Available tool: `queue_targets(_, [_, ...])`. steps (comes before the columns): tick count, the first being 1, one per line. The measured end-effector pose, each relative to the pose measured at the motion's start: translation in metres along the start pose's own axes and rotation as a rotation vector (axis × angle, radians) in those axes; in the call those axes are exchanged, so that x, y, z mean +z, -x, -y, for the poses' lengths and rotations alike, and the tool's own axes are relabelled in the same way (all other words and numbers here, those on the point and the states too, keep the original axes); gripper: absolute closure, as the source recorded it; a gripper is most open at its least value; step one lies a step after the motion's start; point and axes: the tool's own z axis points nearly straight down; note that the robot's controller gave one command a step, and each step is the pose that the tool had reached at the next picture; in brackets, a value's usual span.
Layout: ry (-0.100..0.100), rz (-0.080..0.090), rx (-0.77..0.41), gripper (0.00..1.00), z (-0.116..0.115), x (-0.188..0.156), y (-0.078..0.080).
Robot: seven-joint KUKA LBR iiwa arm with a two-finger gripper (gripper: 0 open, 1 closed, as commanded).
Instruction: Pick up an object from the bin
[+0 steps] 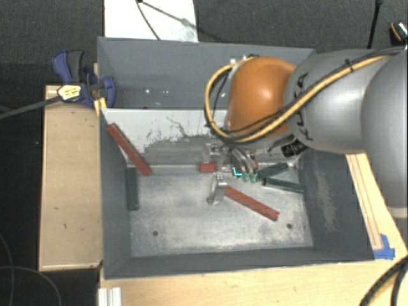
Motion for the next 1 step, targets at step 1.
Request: queue_targets(1, [-0.001, 0.006, -0.138, 0.0, 0.067, 0.0784, 0.0141])
